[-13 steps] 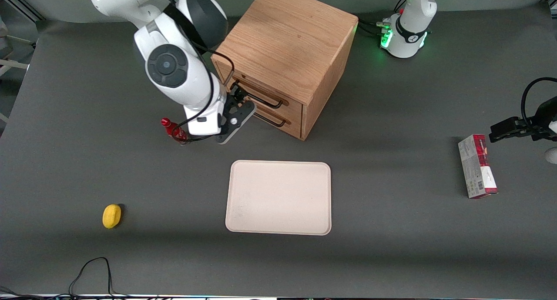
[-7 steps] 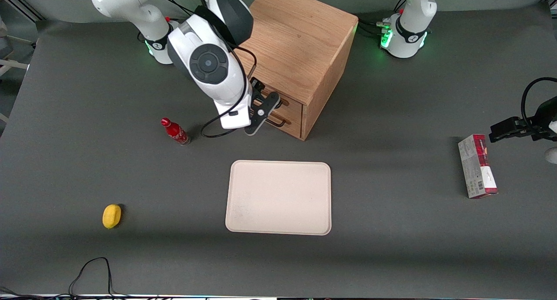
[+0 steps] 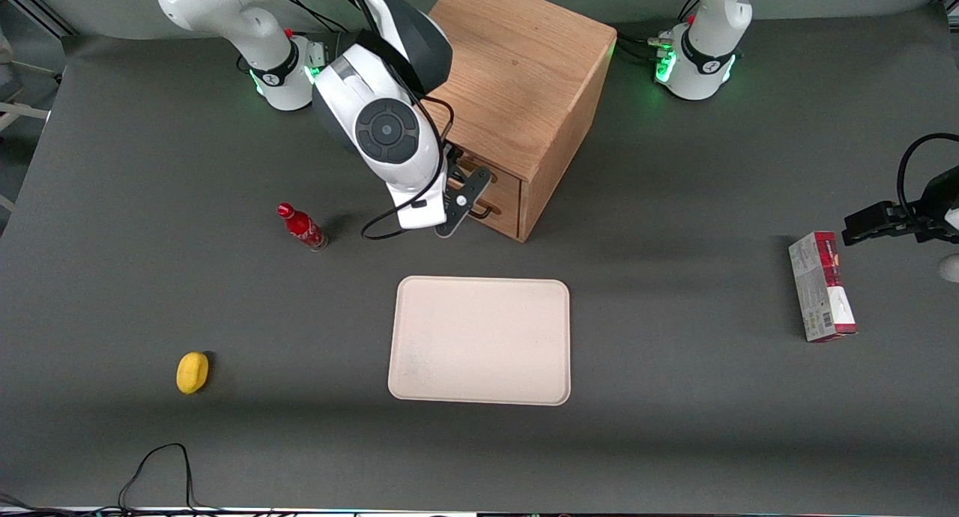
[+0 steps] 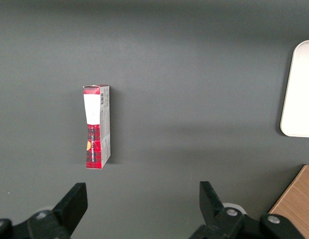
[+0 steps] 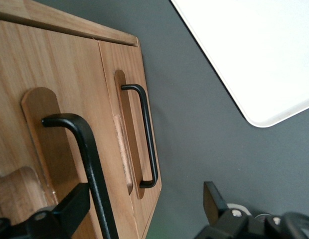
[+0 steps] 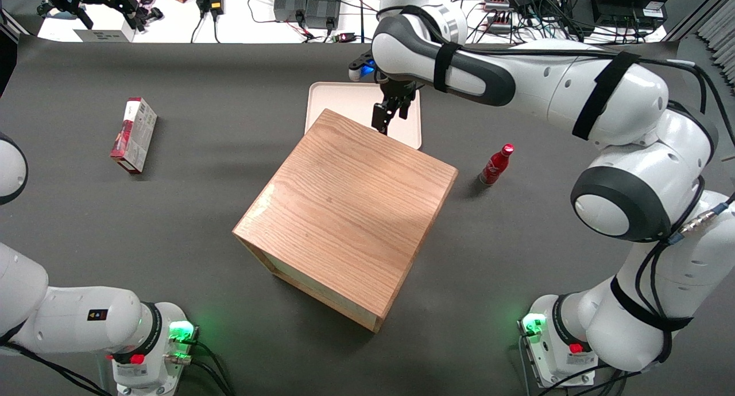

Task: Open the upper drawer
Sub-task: 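Pull the upper drawer outward by its handle with the right gripper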

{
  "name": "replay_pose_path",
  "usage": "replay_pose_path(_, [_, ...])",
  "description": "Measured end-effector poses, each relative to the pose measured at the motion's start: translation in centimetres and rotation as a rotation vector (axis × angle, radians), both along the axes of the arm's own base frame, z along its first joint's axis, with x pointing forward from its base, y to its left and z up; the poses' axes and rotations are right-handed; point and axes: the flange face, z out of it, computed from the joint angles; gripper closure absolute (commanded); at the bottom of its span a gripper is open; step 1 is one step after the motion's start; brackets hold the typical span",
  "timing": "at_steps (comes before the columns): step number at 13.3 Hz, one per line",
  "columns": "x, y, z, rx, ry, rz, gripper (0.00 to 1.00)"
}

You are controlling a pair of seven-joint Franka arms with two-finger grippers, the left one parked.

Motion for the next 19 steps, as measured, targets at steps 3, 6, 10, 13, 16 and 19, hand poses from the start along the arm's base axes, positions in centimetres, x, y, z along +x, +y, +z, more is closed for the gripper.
replay_pose_path(3, [-0.6, -0.4, -2.3, -0.027, 0.033, 0.001, 0.00])
replay_pose_path(6, [-0.6, -0.4, -2.8, -0.033, 0.041, 0.001, 0.00])
replay_pose_path(10, [-0.6, -0.5, -2.8, -0.033, 0.040, 0.000, 0.00])
replay_pose_path(13, [-0.3, -0.7, -2.8, -0.030, 0.035, -0.001, 0.00])
replay_pose_path(16, [1.7, -2.3, -2.3, -0.002, -0.001, -0.013, 0.00])
replay_pose_path(19, [4.5, -5.5, -2.4, 0.014, -0.023, -0.062, 0.00])
